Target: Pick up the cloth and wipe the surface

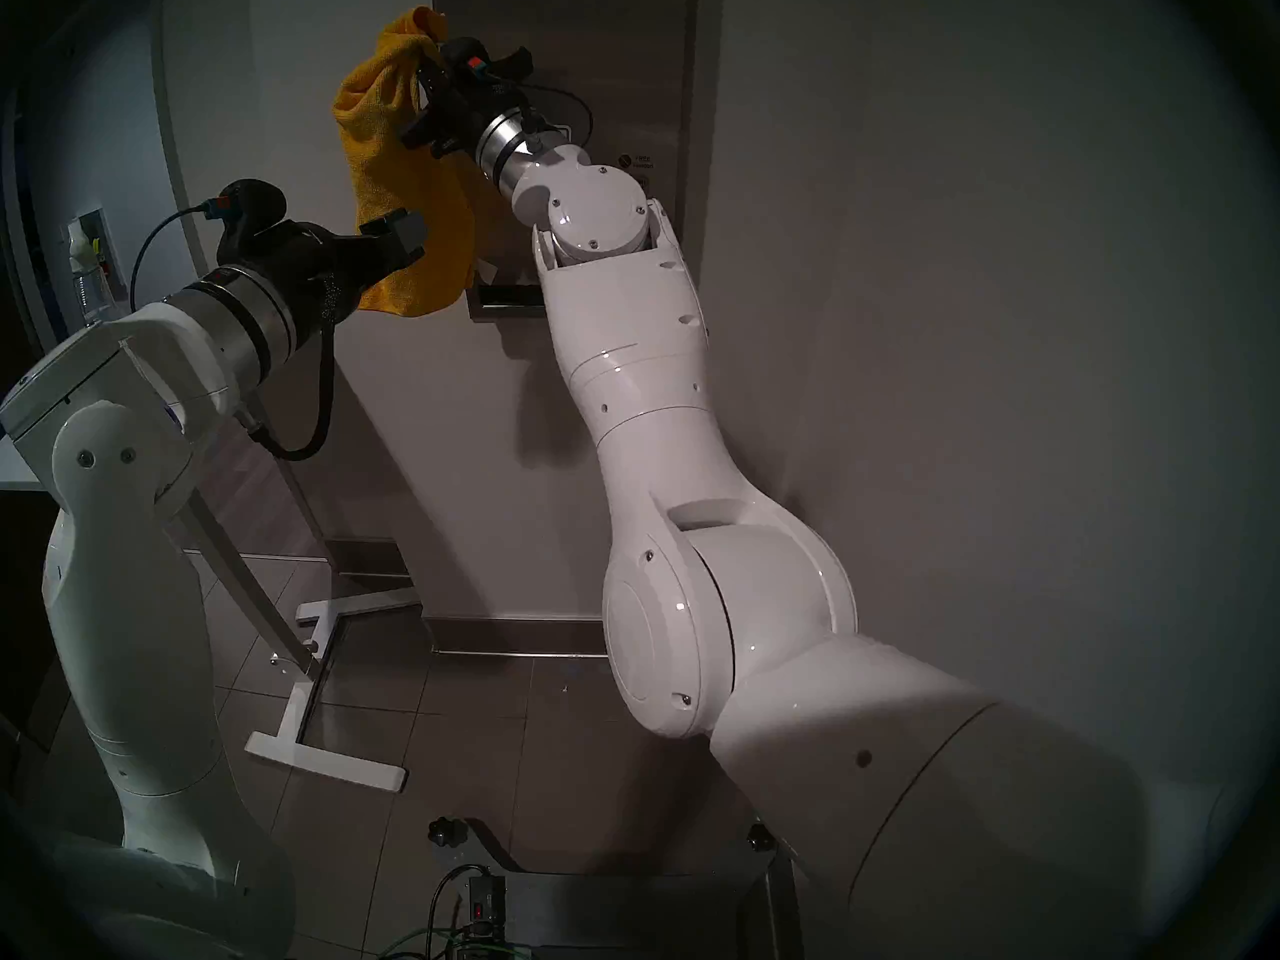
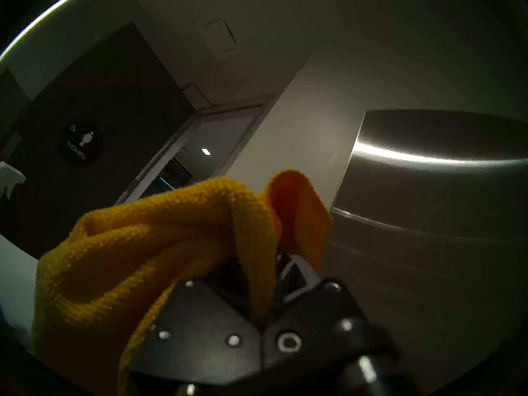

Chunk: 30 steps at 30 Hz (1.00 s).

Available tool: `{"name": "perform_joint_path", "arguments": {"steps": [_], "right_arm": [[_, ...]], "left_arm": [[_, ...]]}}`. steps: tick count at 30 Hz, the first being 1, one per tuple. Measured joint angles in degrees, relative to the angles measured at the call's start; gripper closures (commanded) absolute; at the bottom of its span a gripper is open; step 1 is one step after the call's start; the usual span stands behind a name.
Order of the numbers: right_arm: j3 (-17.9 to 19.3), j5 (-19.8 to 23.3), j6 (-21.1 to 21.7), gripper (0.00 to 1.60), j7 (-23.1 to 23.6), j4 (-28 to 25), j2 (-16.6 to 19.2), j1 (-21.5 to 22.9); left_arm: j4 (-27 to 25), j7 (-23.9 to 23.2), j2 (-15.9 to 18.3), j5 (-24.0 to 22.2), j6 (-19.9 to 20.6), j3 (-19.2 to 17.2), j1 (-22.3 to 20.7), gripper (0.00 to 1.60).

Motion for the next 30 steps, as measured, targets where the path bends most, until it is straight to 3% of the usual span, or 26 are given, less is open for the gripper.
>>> {"name": "perform_joint_path", "arguments": {"steps": [30], "right_arm": [[0.48, 7.32, 5.25, 1.60, 17.74, -18.13, 0.65, -15.02]], "left_arm": [[-0.01, -0.20, -0.01, -0.04, 0.14, 0.10, 0.58, 0.00]]}}
